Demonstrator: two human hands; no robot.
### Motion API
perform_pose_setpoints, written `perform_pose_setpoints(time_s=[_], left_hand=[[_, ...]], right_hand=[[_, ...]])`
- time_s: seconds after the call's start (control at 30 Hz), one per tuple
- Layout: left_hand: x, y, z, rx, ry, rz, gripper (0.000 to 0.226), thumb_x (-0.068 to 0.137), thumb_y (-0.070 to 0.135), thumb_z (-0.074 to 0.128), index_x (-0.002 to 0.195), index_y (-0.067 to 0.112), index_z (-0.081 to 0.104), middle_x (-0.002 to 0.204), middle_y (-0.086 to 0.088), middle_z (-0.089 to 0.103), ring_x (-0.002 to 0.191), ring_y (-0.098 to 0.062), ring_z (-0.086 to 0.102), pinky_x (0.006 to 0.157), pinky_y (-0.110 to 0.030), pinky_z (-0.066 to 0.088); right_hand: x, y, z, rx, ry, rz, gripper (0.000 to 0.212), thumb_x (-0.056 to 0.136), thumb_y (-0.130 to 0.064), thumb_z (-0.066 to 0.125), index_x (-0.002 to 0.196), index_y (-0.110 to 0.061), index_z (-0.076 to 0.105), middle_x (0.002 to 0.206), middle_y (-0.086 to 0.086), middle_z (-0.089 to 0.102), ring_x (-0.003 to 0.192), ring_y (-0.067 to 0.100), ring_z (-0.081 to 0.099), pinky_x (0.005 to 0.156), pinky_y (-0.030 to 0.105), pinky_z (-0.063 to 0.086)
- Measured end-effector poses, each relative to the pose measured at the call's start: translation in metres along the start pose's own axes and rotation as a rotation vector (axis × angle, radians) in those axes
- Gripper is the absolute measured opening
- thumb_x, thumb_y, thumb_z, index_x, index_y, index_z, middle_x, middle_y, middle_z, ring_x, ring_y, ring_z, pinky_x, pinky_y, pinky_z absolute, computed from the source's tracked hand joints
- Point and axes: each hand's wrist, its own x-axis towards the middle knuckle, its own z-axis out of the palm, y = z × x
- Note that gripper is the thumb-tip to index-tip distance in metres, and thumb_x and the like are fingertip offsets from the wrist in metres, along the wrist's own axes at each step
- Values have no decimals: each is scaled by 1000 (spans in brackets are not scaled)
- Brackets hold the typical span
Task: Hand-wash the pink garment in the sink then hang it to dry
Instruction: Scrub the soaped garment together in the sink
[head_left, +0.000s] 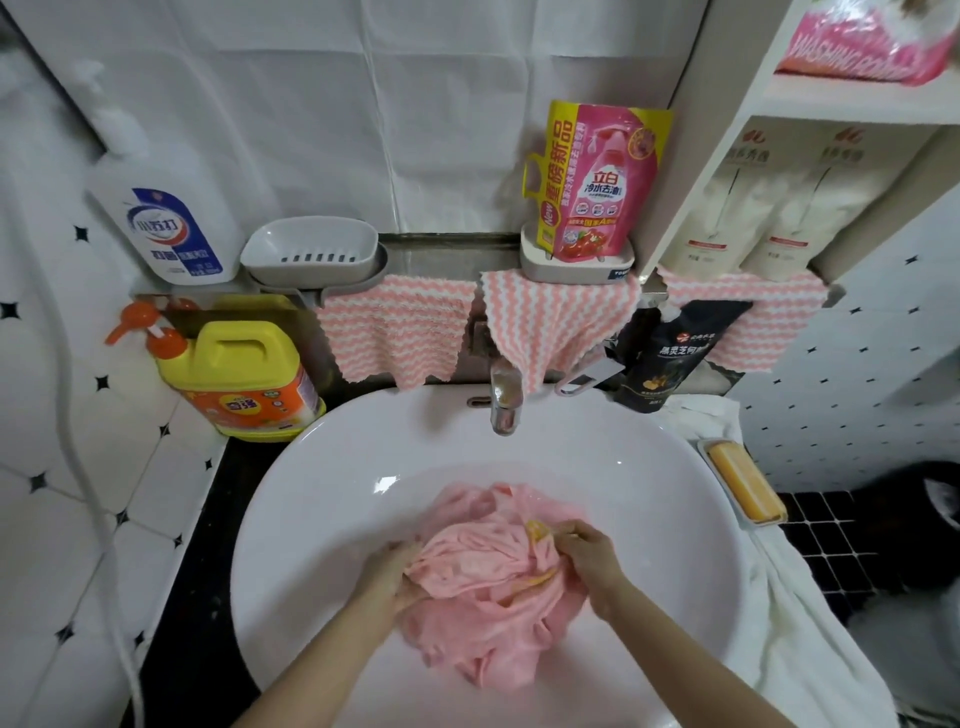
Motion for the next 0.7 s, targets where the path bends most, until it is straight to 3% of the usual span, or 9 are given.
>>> perform_pose_setpoints(time_s=[0.13, 0.27, 0.33, 0.4, 0.43, 0.5, 0.53, 0.6, 0.7], left_hand=[[-12, -9, -9, 172, -89, 10, 14, 83, -7, 58, 85, 5, 65, 67, -11, 64, 47, -14, 62, 41, -17, 47], [-18, -1, -8, 808, -296, 16, 12, 66, 11, 68, 62, 21, 70, 53, 6, 60, 43, -3, 53, 46, -15, 39], [-11, 12, -9, 1080, -333, 35, 3, 76, 20, 63, 77, 20, 66, 63, 6, 61, 58, -7, 57, 51, -18, 38], [11, 24, -13, 1274, -157, 208, 16, 86, 23, 53, 95, 14, 63, 94, -7, 66, 91, -22, 63, 63, -23, 42], [25, 28, -17, 1344, -53, 312, 19, 92, 22, 48, 105, 15, 60, 110, -8, 63, 105, -25, 60, 73, -25, 44], [52, 26, -31, 1480, 86, 657, 30, 94, 17, 47, 123, 14, 53, 125, -6, 58, 115, -28, 57, 90, -32, 44], [61, 21, -40, 1539, 109, 794, 34, 94, 16, 44, 127, 12, 49, 126, -7, 59, 113, -28, 60, 94, -35, 42], [90, 11, -51, 1649, 57, 870, 43, 99, 20, 22, 138, 7, 35, 134, -8, 55, 119, -24, 57, 102, -37, 34], [109, -14, -40, 1793, -47, 981, 55, 95, 13, 14, 149, 6, 9, 152, -9, 30, 138, -25, 32, 113, -46, 18]], right_hand=[[-5, -11, -30, -110, -120, -2, 23, 81, 7, 60, 95, -10, 67, 78, 10, 65, 66, 21, 56, 61, 27, 44], [7, -19, -36, -866, -294, 7, 24, 76, -7, 57, 84, -23, 73, 73, -2, 68, 69, 14, 65, 58, 18, 48], [18, -26, -36, -1123, -156, -40, 23, 80, -17, 57, 94, -25, 73, 92, -3, 71, 87, 16, 69, 74, 22, 53], [29, -32, -39, -1091, 105, -269, 25, 88, -20, 53, 106, -28, 70, 106, -2, 68, 100, 20, 65, 81, 25, 48], [35, -33, -39, -1063, 138, -397, 29, 91, -17, 51, 113, -26, 67, 116, 0, 65, 105, 22, 62, 84, 27, 47], [55, -27, -39, -1155, 8, -601, 42, 93, -9, 47, 133, -21, 55, 142, 3, 48, 124, 25, 51, 101, 29, 38], [67, -21, -41, -1230, -78, -672, 51, 92, -3, 44, 141, -20, 46, 152, 3, 35, 135, 25, 40, 112, 29, 24], [96, -6, -45, -1348, -131, -846, 68, 87, 3, 44, 150, -18, 28, 158, 2, 15, 145, 26, 22, 118, 27, -2], [124, 18, -42, -1466, -104, -953, 62, 92, -17, 40, 151, -16, 22, 158, 7, 22, 146, 25, 15, 118, 39, -3]])
